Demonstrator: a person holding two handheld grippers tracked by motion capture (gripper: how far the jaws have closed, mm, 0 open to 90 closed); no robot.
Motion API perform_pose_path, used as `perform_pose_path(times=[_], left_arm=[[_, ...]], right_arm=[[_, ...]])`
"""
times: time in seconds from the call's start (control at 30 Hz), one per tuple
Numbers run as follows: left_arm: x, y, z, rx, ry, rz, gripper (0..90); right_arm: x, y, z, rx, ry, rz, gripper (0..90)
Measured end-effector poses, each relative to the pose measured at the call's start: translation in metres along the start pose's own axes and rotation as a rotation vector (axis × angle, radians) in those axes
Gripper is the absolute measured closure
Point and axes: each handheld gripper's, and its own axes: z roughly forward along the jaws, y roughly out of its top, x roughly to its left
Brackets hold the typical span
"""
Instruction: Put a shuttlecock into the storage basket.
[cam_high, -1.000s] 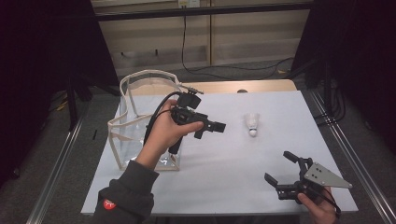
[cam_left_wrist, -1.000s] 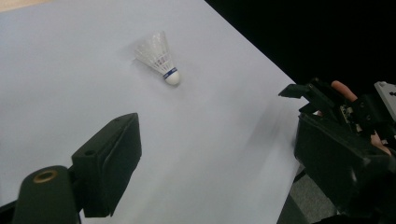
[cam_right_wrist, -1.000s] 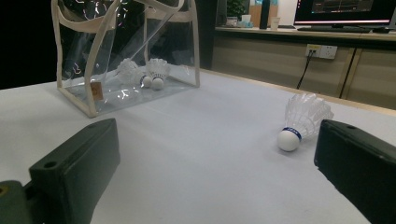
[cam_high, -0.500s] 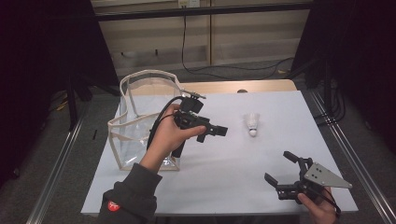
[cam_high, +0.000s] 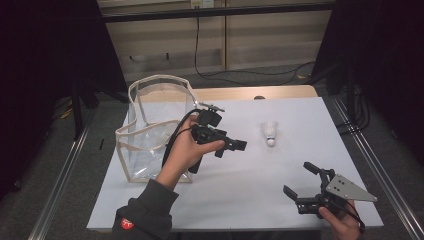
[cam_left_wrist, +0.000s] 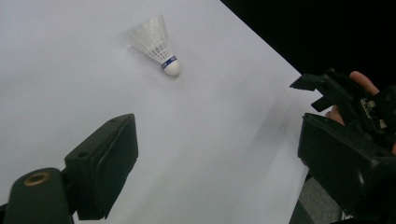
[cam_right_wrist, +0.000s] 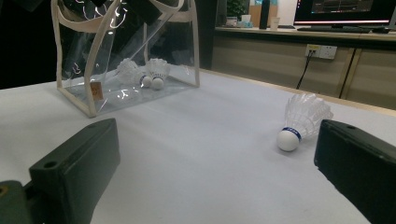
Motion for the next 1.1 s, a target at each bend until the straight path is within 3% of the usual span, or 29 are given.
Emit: perform_pose_path(times=[0.4, 0.73, 1.0, 1.1], left_arm=[[-0.001, -0.008, 0.016, -0.005, 0.005, -0.007, 10.0], [0.001, -0.011, 0.031, 0.007, 0.040, -0.013, 6.5], [0.007, -0.015, 0.040, -0.003, 0.076, -0.059, 6.2], [0.009, -0.017, 0.044, 0.001, 0.086, -0.055, 6.7]], right_arm=[[0.000, 0.000, 0.000, 0.000, 0.002, 0.001, 0.1], [0.000, 0.000, 0.000, 0.000, -0.001, -0.001, 0.1], [0.000, 0.000, 0.000, 0.001, 0.000, 0.006, 0.1], [0.000, 0.000, 0.000, 0.001, 0.001, 0.004, 0.1]])
